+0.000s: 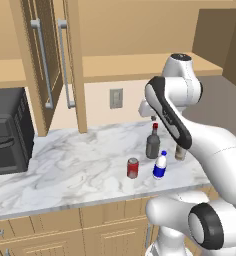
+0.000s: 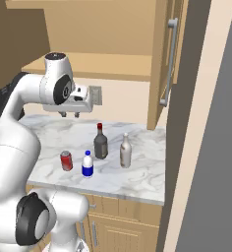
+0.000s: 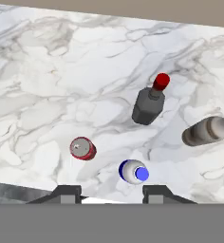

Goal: Sort all alcoholic drinks to one cabinet, and non-alcoholic drinks to the other.

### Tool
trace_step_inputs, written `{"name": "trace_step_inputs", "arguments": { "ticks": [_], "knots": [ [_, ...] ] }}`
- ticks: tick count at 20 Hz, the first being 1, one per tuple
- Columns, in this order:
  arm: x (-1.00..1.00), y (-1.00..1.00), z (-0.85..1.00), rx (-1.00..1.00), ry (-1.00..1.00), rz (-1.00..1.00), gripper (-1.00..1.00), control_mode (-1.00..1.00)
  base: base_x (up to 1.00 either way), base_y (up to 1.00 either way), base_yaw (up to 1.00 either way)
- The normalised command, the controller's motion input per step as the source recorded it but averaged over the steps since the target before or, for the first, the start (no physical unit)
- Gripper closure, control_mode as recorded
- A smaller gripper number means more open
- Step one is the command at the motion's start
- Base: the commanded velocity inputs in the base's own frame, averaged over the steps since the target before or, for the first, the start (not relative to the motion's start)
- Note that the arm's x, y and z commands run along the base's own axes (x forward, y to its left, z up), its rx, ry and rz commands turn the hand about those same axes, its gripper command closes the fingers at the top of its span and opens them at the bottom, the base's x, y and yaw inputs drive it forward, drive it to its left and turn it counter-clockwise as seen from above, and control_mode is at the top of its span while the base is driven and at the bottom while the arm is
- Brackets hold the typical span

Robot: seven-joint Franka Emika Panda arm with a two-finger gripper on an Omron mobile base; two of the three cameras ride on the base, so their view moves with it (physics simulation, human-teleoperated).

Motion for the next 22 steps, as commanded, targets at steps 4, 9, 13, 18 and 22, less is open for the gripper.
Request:
{"name": "trace_step_inputs", "arguments": {
  "ticks": [4, 9, 13, 18, 22],
  "knots": [
    [-0.34, 0.0, -0.14, -0.01, -0.05, 0.0, -1.0, -1.0, 0.0, 0.0, 0.0],
    [-0.69, 0.16, -0.7, 0.0, -0.06, 0.0, -1.0, -1.0, 0.0, 0.0, 0.0],
    [-0.23, 0.42, -0.83, 0.0, -0.01, 0.0, -1.0, -1.0, 0.0, 0.0, 0.0],
    [0.04, 0.43, -0.67, 0.0, 0.0, 0.0, -1.0, -1.0, 0.0, 0.0, 0.0],
    [0.33, 0.39, -0.52, 0.0, 0.0, 0.0, -1.0, -1.0, 0.0, 0.0, 0.0]
  ]
}}
